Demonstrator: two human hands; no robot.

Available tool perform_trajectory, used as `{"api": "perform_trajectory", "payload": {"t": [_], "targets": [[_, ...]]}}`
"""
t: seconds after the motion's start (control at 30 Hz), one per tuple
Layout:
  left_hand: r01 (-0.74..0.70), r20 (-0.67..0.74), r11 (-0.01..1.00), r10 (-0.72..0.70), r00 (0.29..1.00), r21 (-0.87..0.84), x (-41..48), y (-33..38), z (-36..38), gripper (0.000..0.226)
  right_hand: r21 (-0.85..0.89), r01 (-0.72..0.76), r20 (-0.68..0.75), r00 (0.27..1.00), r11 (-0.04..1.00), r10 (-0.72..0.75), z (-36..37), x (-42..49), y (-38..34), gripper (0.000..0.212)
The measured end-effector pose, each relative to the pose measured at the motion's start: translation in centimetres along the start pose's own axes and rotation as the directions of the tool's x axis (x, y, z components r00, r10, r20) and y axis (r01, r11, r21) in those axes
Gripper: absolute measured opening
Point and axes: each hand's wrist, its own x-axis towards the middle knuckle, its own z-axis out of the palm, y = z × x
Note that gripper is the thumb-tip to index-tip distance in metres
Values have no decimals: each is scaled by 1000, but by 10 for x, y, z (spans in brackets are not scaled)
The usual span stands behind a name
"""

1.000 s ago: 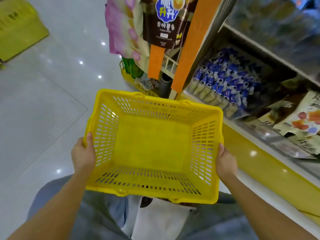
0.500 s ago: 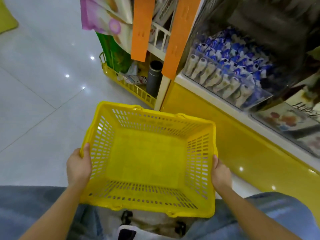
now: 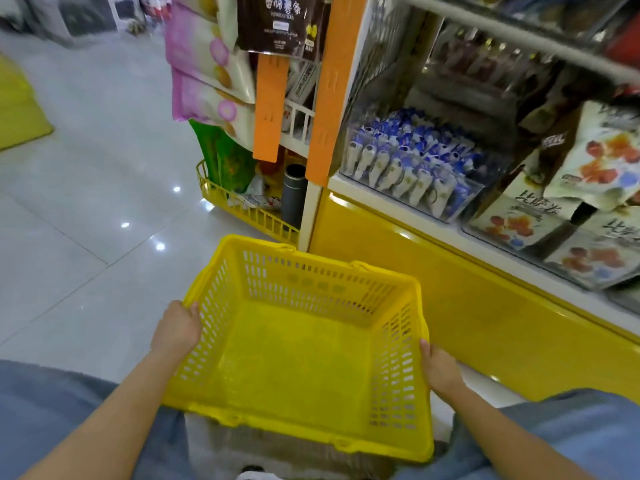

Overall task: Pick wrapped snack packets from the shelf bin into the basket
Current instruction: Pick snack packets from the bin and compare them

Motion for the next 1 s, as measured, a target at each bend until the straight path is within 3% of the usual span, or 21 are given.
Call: {"api": "perform_trajectory", "payload": {"t": [0.07,0.17,0.23,0.3,0.43,0.57,0.7,0.77,0.83,1.0], "targets": [[50,46,999,-50,998,6,4,7,-1,43,-59,34,98,995,998,-28,-11,-7,-5,49],[56,74,990,-66,995,128,2,30,-8,48,-169,129,267,960,977,-81,-32,-15,-16,68],[-75,54,978,66,996,194,2,55,-16,45,-252,232,279,947,939,-160,-53,-19,-27,54],[-280,28,948,279,960,153,5,89,-26,40,-210,391,195,915,896,-354,-81,-18,-49,43],[-656,-100,755,654,750,17,5,188,-46,29,-61,677,-171,717,734,-676,-150,-5,-131,23],[-865,-168,498,849,500,-60,4,283,-55,29,-7,766,-382,592,643,-710,-197,39,-219,21],[-945,-109,327,939,325,0,17,335,-47,33,8,699,-405,656,715,-637,-209,104,-288,22],[-955,-33,293,956,292,51,30,339,-40,34,61,658,-308,727,750,-613,-203,131,-307,23],[-964,18,244,969,247,108,40,334,-33,35,34,646,-204,751,763,-627,-196,153,-317,23],[-972,45,196,978,204,129,48,330,-32,37,111,581,-136,812,806,-567,-191,179,-319,20]]}}
